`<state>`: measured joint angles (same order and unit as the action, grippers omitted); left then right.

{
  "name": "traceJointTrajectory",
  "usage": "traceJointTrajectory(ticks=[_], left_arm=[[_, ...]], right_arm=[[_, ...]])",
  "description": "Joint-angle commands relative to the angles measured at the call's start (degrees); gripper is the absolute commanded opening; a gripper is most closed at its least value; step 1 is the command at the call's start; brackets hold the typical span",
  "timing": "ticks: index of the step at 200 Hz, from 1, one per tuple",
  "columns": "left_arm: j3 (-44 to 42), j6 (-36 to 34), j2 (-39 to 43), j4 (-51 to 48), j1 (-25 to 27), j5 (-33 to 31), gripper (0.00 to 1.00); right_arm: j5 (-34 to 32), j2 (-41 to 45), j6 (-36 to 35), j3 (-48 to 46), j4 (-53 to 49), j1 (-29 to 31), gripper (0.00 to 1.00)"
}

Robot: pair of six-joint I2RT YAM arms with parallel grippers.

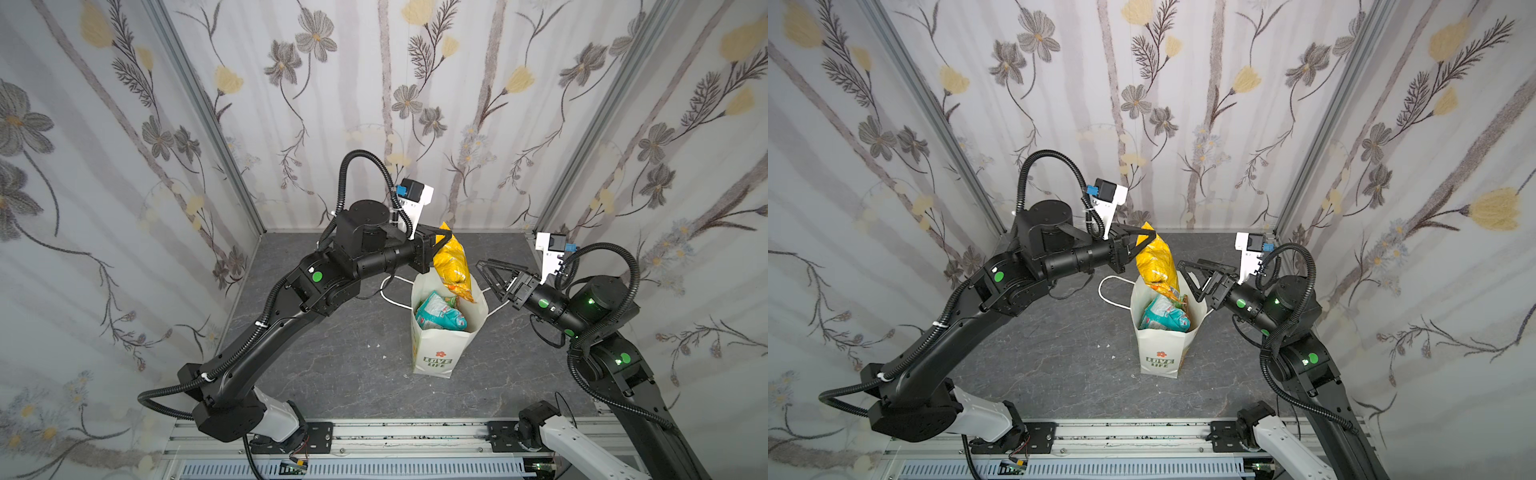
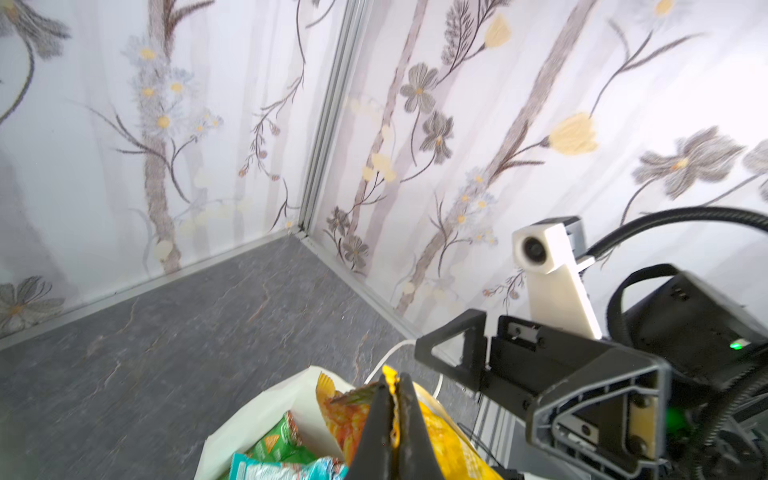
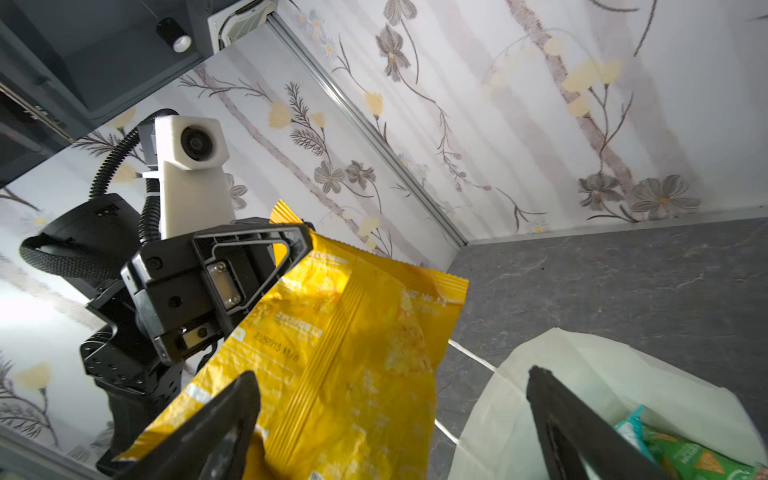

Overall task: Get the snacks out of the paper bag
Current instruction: 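Lift the yellow packet out with the left gripper toward the right gripper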

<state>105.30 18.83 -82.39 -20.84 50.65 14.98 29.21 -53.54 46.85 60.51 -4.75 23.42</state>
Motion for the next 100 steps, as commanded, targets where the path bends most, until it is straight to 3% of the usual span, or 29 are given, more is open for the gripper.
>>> traceJointTrajectory(ticks=[1,32,65,100], left_arm=[[-2.5,5.2,1.3,15.4,-1.5,5.7,0.00],[-4.7,10.8,0.8,22.8,-3.3,9.4,0.00],[-5.3,15.2,-0.2,26.9,-4.1,11.9,0.00],[-6.5,16.3,0.1,28.0,-4.3,11.8,0.01]], right_arm=[[7.7,-1.2,8.0,-1.8,14.6,0.4,1.00],[10.7,-3.4,15.5,-4.4,26.4,2.4,0.99],[10.0,-4.9,17.1,-3.3,30.2,5.0,0.88],[7.1,-4.7,17.0,-2.6,30.6,5.3,0.56]])
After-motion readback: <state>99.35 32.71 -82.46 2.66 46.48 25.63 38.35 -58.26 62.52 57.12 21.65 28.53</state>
